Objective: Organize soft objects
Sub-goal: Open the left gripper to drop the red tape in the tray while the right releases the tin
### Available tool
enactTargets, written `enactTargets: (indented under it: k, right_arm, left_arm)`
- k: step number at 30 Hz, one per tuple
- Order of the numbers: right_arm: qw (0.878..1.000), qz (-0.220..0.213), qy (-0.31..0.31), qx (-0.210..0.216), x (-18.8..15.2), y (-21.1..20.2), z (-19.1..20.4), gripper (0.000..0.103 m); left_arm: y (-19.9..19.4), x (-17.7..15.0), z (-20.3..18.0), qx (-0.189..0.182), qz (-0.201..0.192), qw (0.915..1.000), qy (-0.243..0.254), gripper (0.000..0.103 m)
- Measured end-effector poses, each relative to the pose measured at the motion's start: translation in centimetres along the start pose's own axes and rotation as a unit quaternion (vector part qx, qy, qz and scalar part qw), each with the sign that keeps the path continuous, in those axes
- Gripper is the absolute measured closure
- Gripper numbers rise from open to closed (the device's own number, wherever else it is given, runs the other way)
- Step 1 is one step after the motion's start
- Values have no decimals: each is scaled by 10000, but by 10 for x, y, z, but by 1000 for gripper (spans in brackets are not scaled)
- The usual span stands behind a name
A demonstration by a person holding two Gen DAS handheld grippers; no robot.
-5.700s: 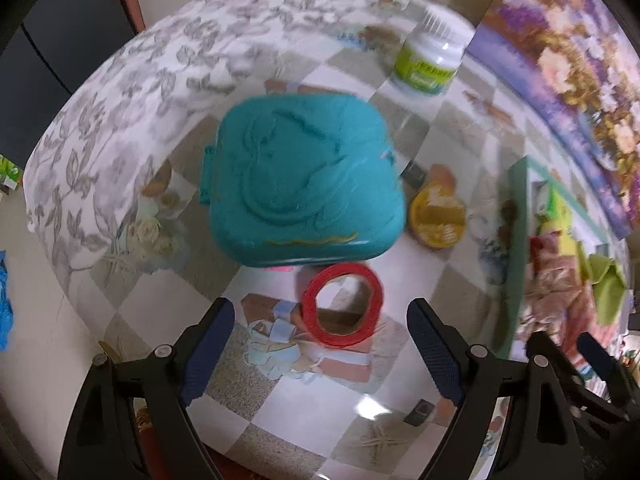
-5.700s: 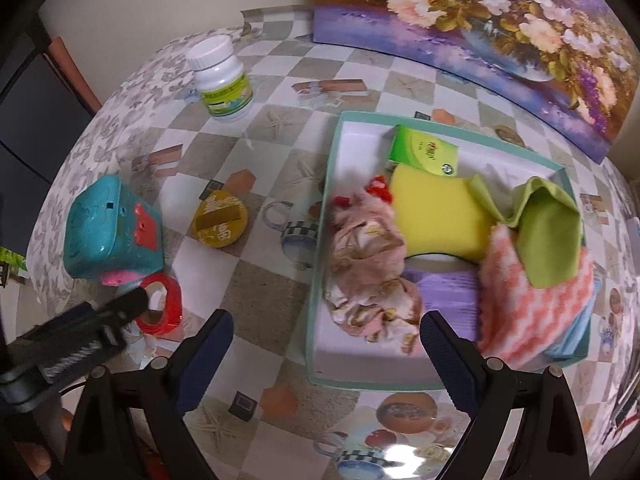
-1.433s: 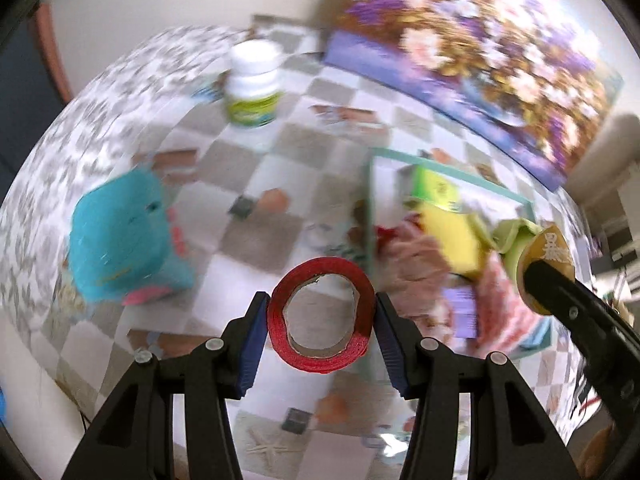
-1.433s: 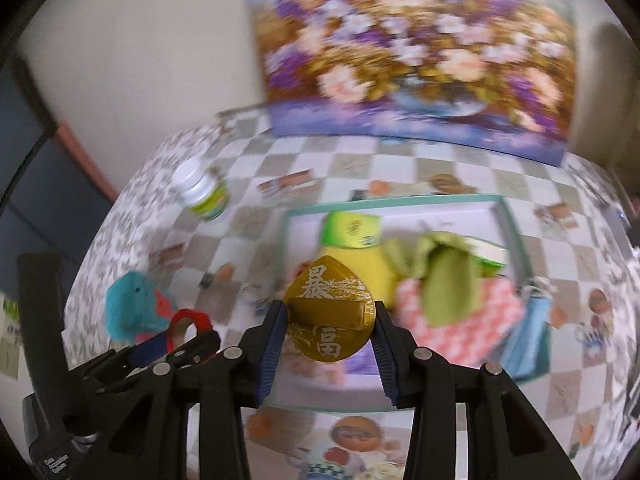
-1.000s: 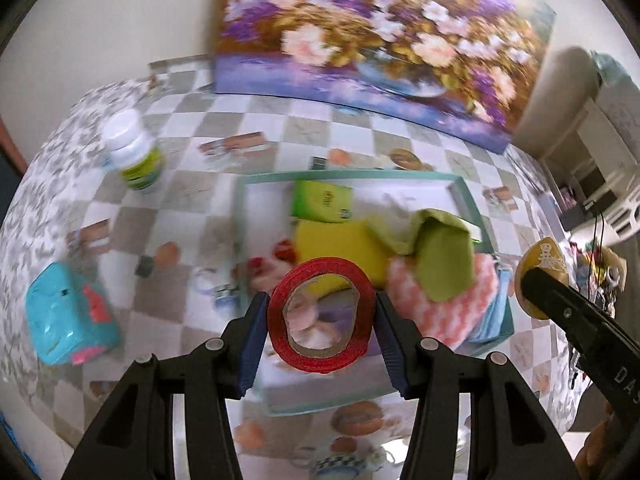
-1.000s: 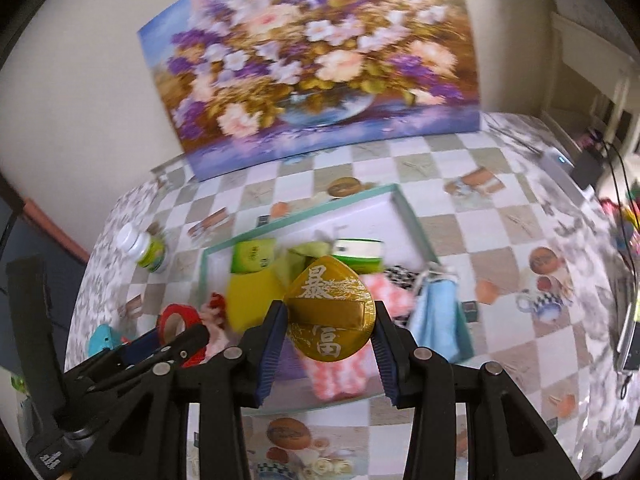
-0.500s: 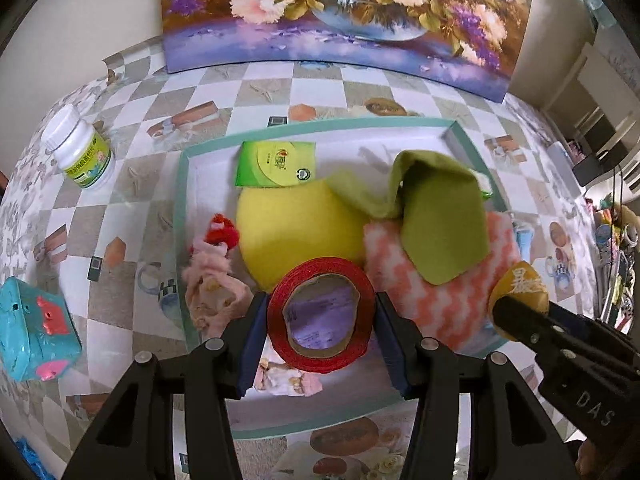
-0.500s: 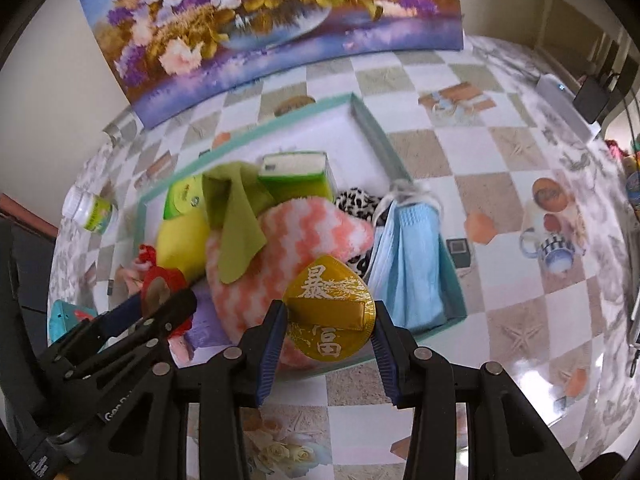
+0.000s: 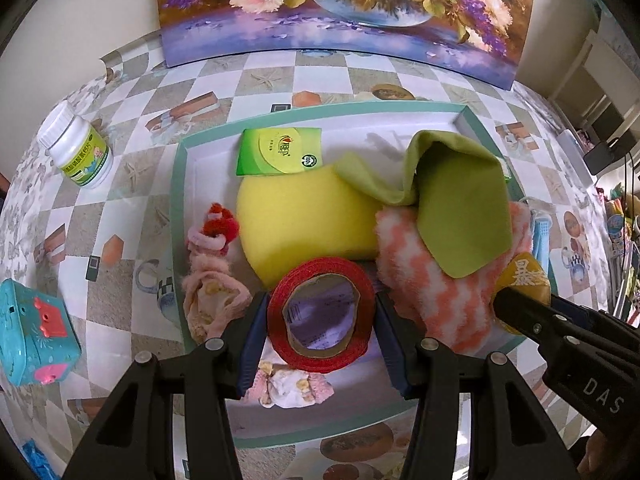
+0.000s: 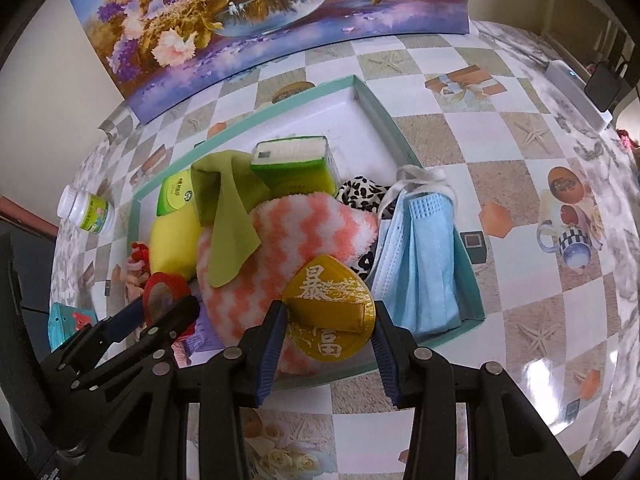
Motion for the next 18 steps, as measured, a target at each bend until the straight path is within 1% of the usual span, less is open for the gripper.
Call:
enactTargets:
  k: [8, 10, 12, 18]
  right_arm:
    - [9999, -15, -77, -92, 2, -4, 2, 56]
    - [9999, -1, -100, -124, 3, -4, 3, 56]
    - [9998, 33, -137, -153, 3, -4, 4, 56]
    - [9991, 18, -272, -338, 4, -9, 7, 55]
  left_arm:
    - [-1, 1, 0, -51, 65, 10000, 13, 49]
    - [-5, 2, 0, -84, 36, 10000, 11, 47]
    - [-8, 3, 0, -105, 6, 9999, -2, 39]
    - [-16, 6, 1, -176, -54, 9998, -47, 39]
Point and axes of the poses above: each gripper's, at about its wrist camera, not at the fingertips, and y roughly the way its jaws point, z to its left, x to its top, the point moved 2 cm from there along y, roughly the way its jaws point, and after that the axes turned 13 degrees about -y, right-handed, at the moved point
